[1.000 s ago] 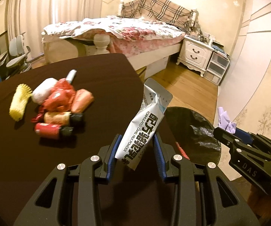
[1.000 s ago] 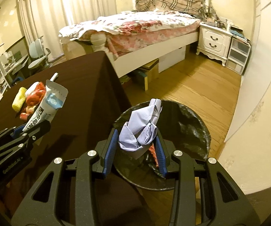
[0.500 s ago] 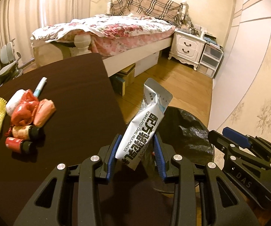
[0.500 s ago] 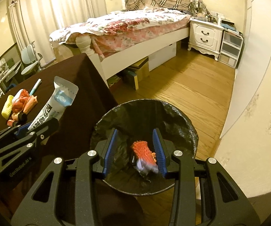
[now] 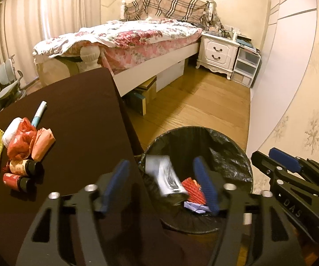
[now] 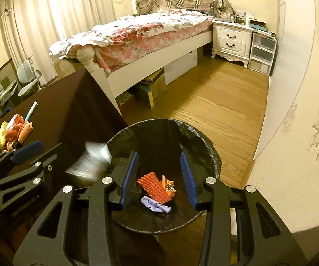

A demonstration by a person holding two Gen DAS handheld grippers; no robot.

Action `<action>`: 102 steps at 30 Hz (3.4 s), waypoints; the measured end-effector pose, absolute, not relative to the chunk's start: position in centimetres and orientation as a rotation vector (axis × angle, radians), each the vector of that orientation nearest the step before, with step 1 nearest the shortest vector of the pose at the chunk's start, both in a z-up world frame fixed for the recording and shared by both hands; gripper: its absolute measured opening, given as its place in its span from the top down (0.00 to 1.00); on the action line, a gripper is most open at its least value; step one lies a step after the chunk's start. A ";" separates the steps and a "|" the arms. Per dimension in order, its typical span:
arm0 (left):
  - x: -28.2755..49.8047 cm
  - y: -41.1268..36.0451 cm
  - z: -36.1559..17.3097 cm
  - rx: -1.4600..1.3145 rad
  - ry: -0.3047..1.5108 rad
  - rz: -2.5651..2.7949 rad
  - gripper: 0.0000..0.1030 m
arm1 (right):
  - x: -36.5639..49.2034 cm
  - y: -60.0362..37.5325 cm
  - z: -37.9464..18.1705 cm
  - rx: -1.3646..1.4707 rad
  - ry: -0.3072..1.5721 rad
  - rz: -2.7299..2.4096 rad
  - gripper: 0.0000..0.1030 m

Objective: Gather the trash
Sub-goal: 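Carry the cloth and sachet over the bin and open both tools to drop them, then move both tools back to the table and grasp the red can with the left tool, then grasp the tan can with the right tool while the left tool holds the red can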

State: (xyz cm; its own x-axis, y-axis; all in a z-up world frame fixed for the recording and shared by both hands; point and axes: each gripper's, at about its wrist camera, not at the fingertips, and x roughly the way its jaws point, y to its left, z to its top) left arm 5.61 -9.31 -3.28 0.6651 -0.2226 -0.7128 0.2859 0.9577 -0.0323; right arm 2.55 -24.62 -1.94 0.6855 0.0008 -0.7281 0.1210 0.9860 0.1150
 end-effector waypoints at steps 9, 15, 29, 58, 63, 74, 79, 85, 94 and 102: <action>5.6 -8.0 -2.9 0.050 0.801 -0.248 0.31 | 1.9 -24.6 -1.4 0.167 0.793 -0.085 0.44; 5.3 -5.5 -2.9 0.022 0.823 -0.174 0.31 | 2.0 -23.0 -1.0 0.156 0.793 -0.050 0.42; 4.7 3.0 -3.1 -0.060 0.853 0.032 0.31 | 2.9 -15.3 -0.7 0.101 0.818 0.109 0.41; 3.2 12.4 -4.2 -0.197 0.923 0.124 0.29 | 2.7 -7.3 -1.4 0.010 0.864 0.248 0.36; 4.7 12.3 -4.0 -0.182 0.907 0.144 0.28 | 2.8 -7.1 -1.5 0.006 0.867 0.245 0.36; 4.0 14.3 -4.7 -0.171 0.916 0.118 0.52 | 3.0 -5.9 -1.5 -0.007 0.864 0.264 0.36; 3.6 15.6 -4.7 -0.183 0.907 0.089 0.67 | 3.0 -5.2 -1.4 -0.018 0.865 0.274 0.36; 3.9 16.2 -4.6 -0.211 0.904 0.065 0.68 | 3.6 -4.0 -1.3 -0.037 0.866 0.290 0.36; 4.7 16.5 -4.7 -0.186 0.903 0.043 0.73 | 6.1 -0.7 -1.1 -0.077 0.860 0.329 0.36; 4.0 17.7 -4.7 -0.183 0.895 0.049 0.73 | 8.7 -0.3 -0.7 -0.055 0.849 0.284 0.36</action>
